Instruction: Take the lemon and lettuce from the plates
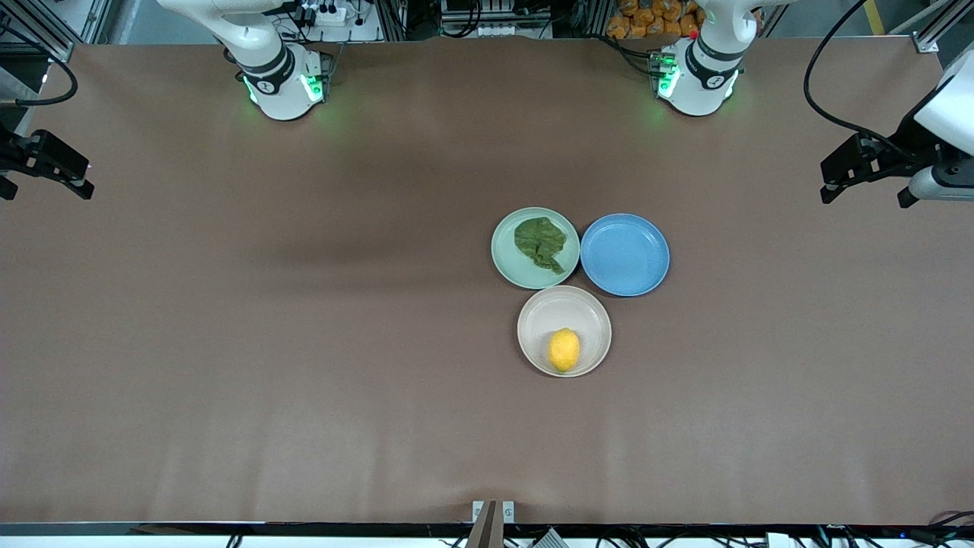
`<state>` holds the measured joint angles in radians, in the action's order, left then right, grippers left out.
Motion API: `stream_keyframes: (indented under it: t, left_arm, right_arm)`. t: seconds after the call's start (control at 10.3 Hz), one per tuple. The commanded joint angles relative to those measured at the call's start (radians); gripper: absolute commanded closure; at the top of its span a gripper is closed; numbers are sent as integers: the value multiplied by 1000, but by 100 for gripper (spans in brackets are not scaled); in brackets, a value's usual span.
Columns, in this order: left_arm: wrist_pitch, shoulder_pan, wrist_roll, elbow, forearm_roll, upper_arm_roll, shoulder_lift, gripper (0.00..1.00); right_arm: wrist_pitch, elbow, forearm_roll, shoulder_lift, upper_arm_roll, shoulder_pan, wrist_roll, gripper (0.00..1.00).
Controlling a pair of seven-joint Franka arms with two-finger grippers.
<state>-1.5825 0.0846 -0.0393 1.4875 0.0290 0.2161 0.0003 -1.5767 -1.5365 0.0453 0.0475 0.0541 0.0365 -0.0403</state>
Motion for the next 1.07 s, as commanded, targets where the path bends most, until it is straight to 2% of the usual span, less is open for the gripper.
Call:
stream_keyframes:
  t: [0.0, 0.49, 0.58, 0.78, 0.97]
  left_arm:
    - [26, 6, 21, -9, -3, 6, -20, 0]
    - [26, 4, 12, -6, -3, 9, -9, 0]
    - [24, 6, 10, -4, -39, 5, -3, 0]
    - [15, -8, 4, -7, -60, 5, 56, 0]
    - [-93, -44, -28, -10, -60, 14, 150, 0]
  right_arm:
    - [3, -5, -83, 9, 13, 5, 2, 0]
    - [24, -19, -90, 9, 12, 11, -3, 0]
    - [35, -22, -90, 9, 12, 11, -3, 0]
    - [38, -22, -90, 8, 12, 17, -3, 0]
    - [37, -22, -90, 8, 13, 39, 5, 0]
